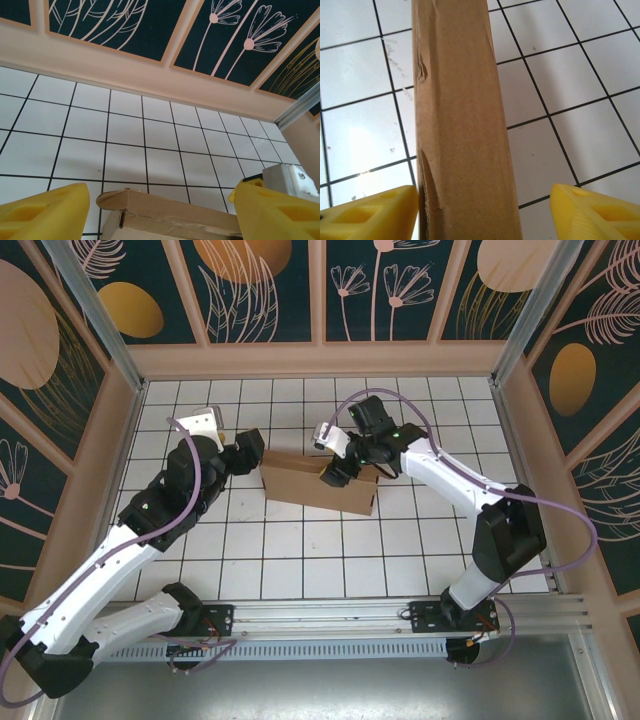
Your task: Fold the paper box
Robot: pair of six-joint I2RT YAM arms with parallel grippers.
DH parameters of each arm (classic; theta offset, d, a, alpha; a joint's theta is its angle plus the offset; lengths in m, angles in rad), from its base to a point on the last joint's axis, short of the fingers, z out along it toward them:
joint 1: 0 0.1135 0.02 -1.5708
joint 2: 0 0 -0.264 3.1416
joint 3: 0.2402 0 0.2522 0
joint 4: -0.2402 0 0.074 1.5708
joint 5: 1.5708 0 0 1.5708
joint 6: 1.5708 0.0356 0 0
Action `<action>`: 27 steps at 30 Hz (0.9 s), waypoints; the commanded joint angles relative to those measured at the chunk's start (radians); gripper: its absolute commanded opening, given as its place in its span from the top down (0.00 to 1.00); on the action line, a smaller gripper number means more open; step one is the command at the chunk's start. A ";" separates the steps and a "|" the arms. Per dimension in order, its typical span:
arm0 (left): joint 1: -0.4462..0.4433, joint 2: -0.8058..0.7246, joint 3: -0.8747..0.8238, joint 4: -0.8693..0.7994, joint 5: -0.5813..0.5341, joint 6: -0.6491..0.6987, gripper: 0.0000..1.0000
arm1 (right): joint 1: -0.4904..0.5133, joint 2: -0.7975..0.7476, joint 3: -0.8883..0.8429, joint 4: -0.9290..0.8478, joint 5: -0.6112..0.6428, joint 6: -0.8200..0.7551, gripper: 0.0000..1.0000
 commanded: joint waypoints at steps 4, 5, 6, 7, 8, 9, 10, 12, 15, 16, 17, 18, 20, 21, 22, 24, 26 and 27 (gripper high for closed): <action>-0.003 -0.013 -0.033 0.027 0.053 0.052 0.27 | -0.022 -0.030 0.025 -0.023 -0.068 0.034 0.42; -0.003 -0.009 -0.036 0.028 0.058 0.055 0.27 | -0.022 -0.029 0.025 -0.024 -0.072 0.035 0.44; -0.003 -0.004 -0.039 0.030 0.068 0.059 0.27 | -0.024 -0.031 0.024 -0.023 -0.078 0.039 0.45; -0.003 0.002 -0.040 0.032 0.080 0.061 0.27 | -0.026 -0.032 0.024 -0.024 -0.084 0.044 0.45; -0.003 0.006 -0.039 0.033 0.088 0.061 0.27 | -0.027 -0.035 0.025 -0.024 -0.088 0.046 0.45; -0.003 0.011 -0.040 0.033 0.098 0.059 0.27 | -0.027 -0.036 0.024 -0.025 -0.095 0.050 0.45; -0.003 0.017 -0.040 0.033 0.107 0.058 0.27 | -0.027 -0.037 0.024 -0.028 -0.098 0.050 0.43; -0.003 0.026 -0.040 0.033 0.120 0.055 0.27 | -0.027 -0.042 0.020 -0.028 -0.100 0.051 0.41; -0.003 0.032 -0.041 0.037 0.127 0.054 0.27 | -0.029 -0.048 0.015 -0.030 -0.099 0.051 0.40; -0.003 0.033 -0.039 0.036 0.128 0.056 0.27 | -0.030 -0.047 0.014 -0.029 -0.098 0.050 0.41; -0.003 0.033 -0.039 0.036 0.130 0.056 0.27 | -0.032 -0.047 0.012 -0.028 -0.095 0.051 0.43; -0.002 0.034 -0.038 0.038 0.129 0.057 0.27 | -0.034 -0.047 0.013 -0.026 -0.094 0.052 0.45; -0.003 0.035 -0.039 0.038 0.130 0.056 0.28 | -0.037 -0.047 0.020 -0.025 -0.096 0.057 0.49; -0.003 0.036 -0.039 0.038 0.131 0.055 0.29 | -0.037 -0.048 0.024 -0.025 -0.097 0.056 0.52; -0.003 0.039 -0.039 0.038 0.132 0.054 0.30 | -0.037 -0.048 0.026 -0.023 -0.100 0.057 0.54; -0.003 0.054 -0.034 0.032 0.141 0.051 0.32 | -0.037 -0.051 0.027 -0.021 -0.098 0.057 0.59; -0.003 0.076 -0.023 0.020 0.156 0.055 0.33 | -0.037 -0.051 0.028 -0.021 -0.086 0.051 0.63; -0.003 0.093 -0.014 0.009 0.174 0.062 0.33 | -0.037 -0.052 0.028 -0.022 -0.080 0.048 0.64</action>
